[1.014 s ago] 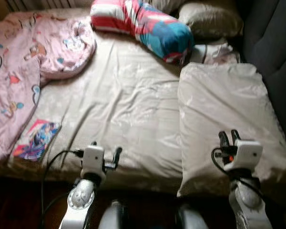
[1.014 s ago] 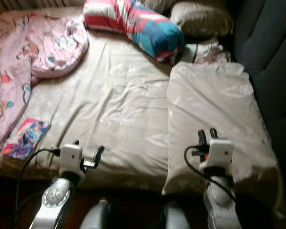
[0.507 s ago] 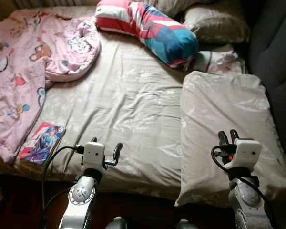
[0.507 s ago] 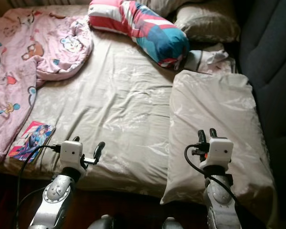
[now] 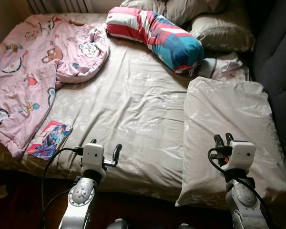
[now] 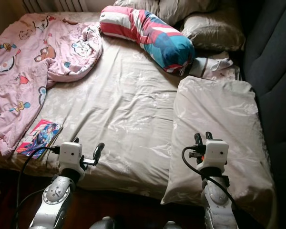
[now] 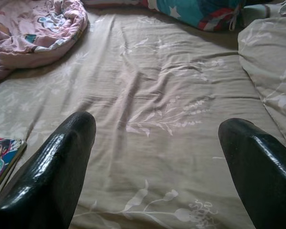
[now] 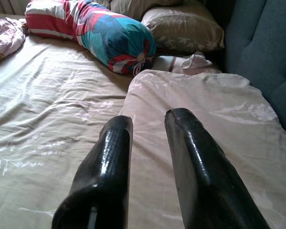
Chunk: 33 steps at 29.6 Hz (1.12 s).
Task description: Clean up the room
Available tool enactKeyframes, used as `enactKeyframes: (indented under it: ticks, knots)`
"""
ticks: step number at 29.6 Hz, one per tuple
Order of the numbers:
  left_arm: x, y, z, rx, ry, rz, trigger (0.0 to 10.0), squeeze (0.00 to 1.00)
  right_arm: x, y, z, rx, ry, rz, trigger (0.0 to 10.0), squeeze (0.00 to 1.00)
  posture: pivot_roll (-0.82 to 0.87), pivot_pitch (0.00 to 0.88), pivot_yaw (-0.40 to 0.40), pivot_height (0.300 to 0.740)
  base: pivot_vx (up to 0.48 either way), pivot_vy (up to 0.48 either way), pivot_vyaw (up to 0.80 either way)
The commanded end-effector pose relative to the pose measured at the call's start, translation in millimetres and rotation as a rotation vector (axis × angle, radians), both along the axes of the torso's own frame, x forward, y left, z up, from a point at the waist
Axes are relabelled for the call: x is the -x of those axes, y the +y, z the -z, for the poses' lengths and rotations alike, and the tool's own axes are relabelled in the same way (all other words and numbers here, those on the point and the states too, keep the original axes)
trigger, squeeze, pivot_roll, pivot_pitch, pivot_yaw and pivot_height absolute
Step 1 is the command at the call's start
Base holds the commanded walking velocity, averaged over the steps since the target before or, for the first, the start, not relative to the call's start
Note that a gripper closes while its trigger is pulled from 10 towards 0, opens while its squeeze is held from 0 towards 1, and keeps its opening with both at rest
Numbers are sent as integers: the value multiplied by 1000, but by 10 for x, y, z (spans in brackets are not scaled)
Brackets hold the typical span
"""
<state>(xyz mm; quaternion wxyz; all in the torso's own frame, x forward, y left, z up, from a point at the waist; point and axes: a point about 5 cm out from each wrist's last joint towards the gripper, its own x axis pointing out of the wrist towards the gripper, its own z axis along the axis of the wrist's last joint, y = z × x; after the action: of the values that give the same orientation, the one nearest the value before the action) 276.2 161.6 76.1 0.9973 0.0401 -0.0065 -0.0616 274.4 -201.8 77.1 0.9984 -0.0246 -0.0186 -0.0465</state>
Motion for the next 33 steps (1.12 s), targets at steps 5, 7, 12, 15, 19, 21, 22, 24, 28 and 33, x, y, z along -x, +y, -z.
enactKeyframes:
  ticks: [5, 7, 12, 15, 19, 21, 22, 24, 28, 33]
  knots:
    - [37, 45, 70, 9, 32, -16, 10000, 0, 31, 26, 84, -9, 28, -2, 10000, 0, -87, 190, 56, 740, 0, 245, 0]
    - [35, 44, 70, 9, 32, -16, 10000, 0, 30, 27, 84, -11, 28, -2, 10000, 0, -88, 192, 56, 740, 0, 247, 0]
    - [35, 40, 74, 11, 35, -16, 10000, 0, 31, 28, 94, -11, 32, -4, 10000, 0, -86, 195, 56, 740, 0, 246, 0]
    - [35, 40, 75, 11, 36, -17, 10000, 0, 29, 29, 96, -13, 33, -4, 10000, 0, -84, 197, 55, 740, 0, 251, 0]
    - [35, 42, 78, 12, 37, -17, 10000, 0, 26, 38, 100, -15, 34, -8, 10000, 0, -84, 198, 56, 740, 0, 247, 0]
    - [35, 45, 79, 12, 38, -19, 10000, 0, 24, 44, 105, -14, 36, -11, 10000, 0, -83, 199, 56, 740, 0, 270, 0]
    - [35, 45, 80, 13, 39, -19, 10000, 0, 24, 47, 109, -14, 38, -11, 10000, 0, -83, 199, 56, 740, 0, 311, 0]
    - [36, 46, 80, 13, 39, -19, 10000, 0, 24, 51, 114, -19, 39, -13, 10000, 0, -83, 199, 56, 740, 0, 352, 0]
    - [37, 45, 80, 13, 39, -18, 10000, 0, 26, 57, 122, -17, 44, -16, 10000, 0, -83, 200, 56, 740, 0, 352, 0]
    - [39, 45, 81, 13, 39, -17, 10000, 0, 26, 62, 128, -18, 47, -18, 10000, 0, -82, 200, 57, 740, 0, 351, 0]
